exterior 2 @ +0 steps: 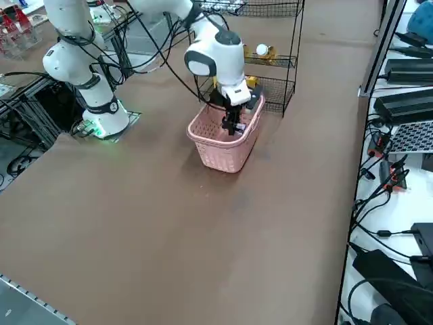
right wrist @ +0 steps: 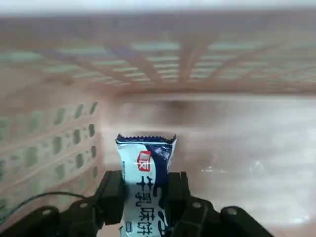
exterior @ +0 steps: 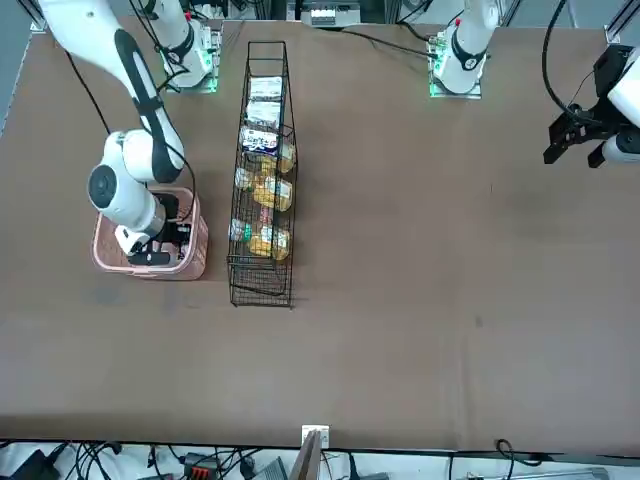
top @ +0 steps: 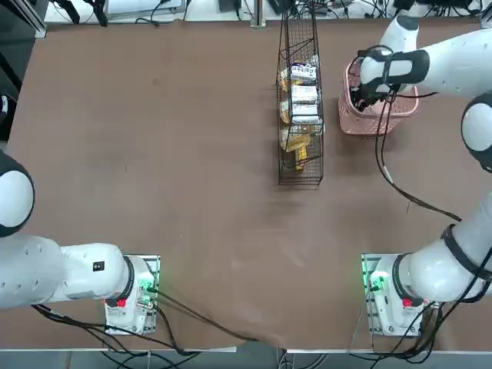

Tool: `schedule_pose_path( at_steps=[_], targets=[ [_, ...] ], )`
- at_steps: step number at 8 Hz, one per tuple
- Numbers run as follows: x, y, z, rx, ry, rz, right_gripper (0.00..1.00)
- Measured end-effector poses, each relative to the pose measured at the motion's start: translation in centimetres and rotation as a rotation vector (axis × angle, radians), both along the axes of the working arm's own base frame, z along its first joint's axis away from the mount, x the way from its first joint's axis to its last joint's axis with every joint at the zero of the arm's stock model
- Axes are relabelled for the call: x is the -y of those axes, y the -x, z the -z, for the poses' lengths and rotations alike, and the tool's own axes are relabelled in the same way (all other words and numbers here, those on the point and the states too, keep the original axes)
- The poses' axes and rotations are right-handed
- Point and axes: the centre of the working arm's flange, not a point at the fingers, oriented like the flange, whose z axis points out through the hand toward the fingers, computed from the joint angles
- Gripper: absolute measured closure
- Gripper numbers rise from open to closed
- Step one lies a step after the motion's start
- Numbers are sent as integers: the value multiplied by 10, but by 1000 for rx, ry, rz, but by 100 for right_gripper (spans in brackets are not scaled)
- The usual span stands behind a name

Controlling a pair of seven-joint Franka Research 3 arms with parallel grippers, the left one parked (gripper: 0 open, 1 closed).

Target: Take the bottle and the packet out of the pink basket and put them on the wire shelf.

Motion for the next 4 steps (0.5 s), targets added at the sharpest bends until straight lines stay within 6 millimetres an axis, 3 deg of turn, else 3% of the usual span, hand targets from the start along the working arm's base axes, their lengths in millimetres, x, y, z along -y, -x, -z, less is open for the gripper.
schedule_pose_path(
  at_steps=[4],
  targets=[
    [4, 2, -52, 0, 22, -35, 56]
  ],
)
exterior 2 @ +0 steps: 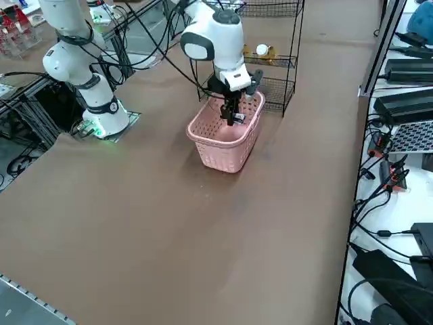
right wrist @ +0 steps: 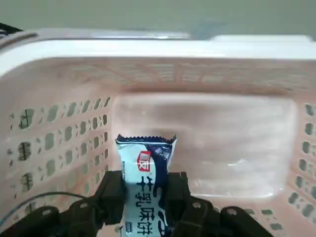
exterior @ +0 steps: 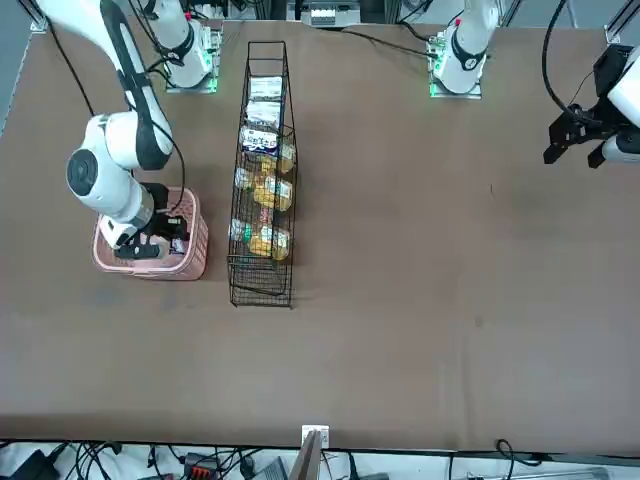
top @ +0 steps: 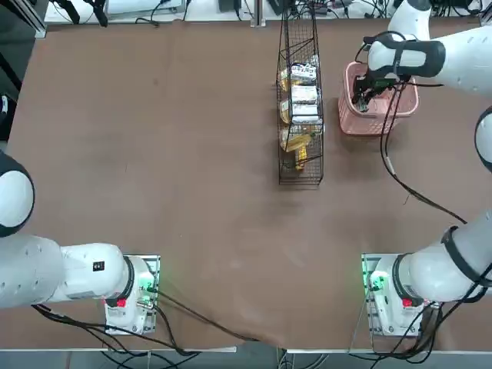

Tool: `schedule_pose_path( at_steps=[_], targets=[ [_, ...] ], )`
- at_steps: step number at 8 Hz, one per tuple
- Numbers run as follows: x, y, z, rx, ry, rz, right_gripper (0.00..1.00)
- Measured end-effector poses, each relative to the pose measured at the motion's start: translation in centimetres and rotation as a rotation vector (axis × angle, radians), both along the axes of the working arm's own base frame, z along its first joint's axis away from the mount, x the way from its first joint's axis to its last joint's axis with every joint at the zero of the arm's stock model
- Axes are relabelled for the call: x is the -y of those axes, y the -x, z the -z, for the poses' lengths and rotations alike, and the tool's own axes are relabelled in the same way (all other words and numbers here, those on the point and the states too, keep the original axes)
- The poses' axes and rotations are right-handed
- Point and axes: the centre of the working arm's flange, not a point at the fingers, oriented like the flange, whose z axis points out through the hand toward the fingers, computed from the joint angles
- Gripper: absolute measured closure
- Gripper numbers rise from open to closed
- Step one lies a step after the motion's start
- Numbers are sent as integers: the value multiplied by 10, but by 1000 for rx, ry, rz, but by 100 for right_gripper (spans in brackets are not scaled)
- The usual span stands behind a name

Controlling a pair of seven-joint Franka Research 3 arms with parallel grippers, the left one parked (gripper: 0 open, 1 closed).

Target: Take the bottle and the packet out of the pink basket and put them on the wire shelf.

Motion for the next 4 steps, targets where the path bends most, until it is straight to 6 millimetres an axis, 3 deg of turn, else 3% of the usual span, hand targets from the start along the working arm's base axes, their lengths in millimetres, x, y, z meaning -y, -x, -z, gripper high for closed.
schedule_pose_path(
  at_steps=[4],
  targets=[
    [10, -8, -65, -61, 19, -16, 56]
  ],
)
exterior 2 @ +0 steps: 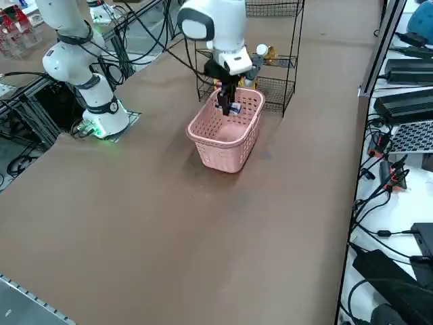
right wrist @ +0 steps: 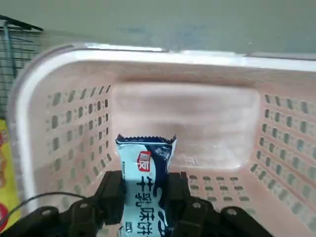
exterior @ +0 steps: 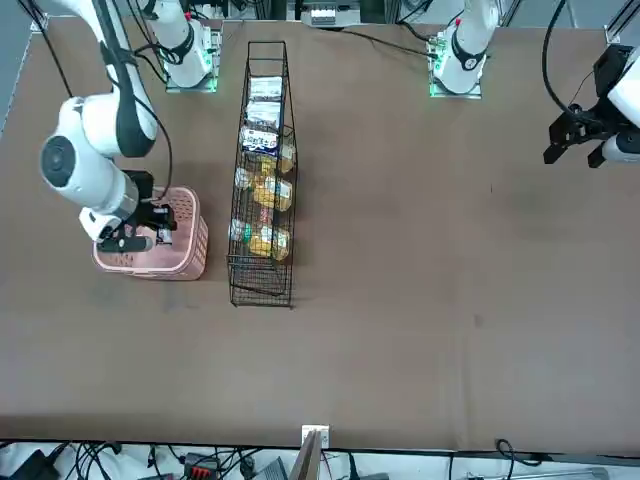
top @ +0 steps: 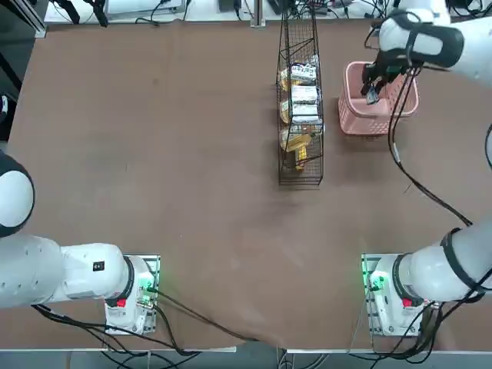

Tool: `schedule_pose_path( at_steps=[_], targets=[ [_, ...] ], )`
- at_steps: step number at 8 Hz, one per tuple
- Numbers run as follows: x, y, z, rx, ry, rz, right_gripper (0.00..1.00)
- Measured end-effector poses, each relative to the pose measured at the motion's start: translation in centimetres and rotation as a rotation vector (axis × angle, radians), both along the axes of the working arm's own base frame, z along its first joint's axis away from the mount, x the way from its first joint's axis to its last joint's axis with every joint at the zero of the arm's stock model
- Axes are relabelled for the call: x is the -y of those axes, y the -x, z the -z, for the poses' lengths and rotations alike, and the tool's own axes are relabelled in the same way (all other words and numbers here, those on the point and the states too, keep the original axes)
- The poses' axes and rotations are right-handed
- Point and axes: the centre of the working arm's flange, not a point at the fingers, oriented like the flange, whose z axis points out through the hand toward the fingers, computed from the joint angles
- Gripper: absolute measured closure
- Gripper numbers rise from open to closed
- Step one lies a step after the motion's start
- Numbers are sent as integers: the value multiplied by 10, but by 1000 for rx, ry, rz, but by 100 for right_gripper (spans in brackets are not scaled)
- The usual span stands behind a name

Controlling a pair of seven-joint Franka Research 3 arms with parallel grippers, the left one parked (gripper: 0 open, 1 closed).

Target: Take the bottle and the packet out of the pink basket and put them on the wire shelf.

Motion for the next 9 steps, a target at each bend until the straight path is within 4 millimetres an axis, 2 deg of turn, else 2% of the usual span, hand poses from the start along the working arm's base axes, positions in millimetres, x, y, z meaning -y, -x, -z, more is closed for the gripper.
schedule_pose_path(
  at_steps=[3, 7, 9],
  targets=[
    [-1, -8, -57, -22, 1, -19, 56],
    [-7, -19, -149, 0, -1, -121, 56],
    [-23, -18, -193, 20, -11, -206, 56]
  ],
)
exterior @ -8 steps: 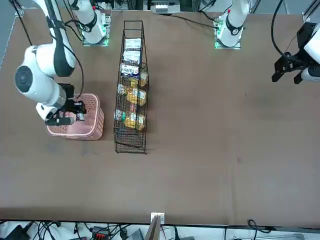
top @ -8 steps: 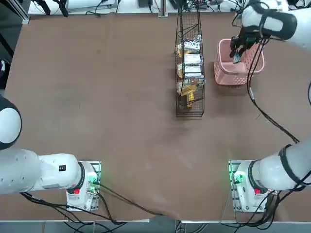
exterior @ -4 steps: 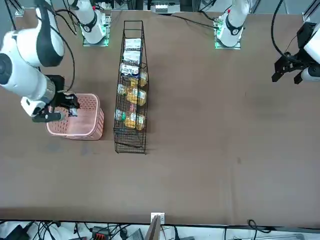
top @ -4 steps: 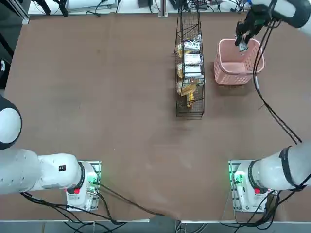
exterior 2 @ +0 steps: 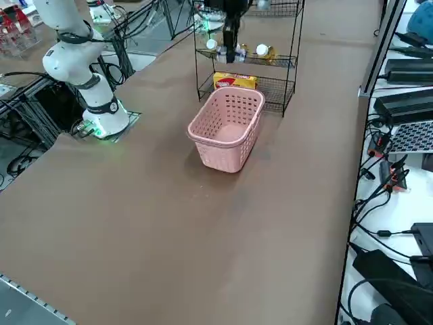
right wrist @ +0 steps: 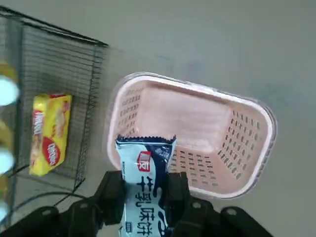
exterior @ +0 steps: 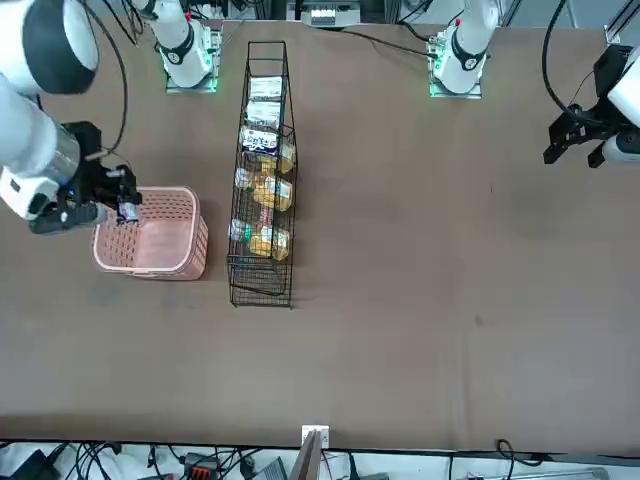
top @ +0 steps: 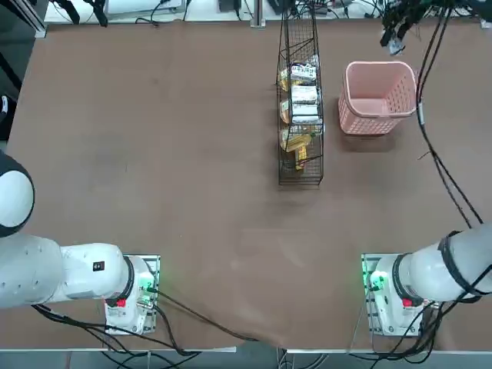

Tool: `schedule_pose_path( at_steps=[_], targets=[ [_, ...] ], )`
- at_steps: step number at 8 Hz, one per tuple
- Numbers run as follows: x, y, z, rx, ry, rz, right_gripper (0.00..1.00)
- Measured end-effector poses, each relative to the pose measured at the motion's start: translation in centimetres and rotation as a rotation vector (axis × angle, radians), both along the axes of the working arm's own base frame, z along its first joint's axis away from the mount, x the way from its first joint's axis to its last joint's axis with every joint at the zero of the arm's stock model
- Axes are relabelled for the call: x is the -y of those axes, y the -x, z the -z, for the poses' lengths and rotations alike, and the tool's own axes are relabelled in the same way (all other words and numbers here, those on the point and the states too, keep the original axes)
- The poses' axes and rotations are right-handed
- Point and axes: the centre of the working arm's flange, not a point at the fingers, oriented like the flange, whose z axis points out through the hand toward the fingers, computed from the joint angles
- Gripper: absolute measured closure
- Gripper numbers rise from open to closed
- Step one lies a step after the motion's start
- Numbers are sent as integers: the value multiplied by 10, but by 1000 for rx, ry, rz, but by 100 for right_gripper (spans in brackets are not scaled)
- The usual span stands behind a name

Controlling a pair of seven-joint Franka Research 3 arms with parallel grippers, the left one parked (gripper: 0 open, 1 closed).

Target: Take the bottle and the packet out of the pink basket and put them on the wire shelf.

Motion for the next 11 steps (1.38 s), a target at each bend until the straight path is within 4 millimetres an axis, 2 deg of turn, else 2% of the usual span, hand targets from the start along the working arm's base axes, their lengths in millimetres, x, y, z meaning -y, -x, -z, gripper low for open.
schedule_pose_path(
  at_steps=[2, 5, 8, 11],
  targets=[
    [-35, 6, -39, 38, -16, -82, 56],
    [-87, 19, -81, 104, -45, -208, 56],
    [-133, 31, -94, 142, -75, -401, 56],
    [-158, 32, -96, 192, -91, -663, 56]
  ],
)
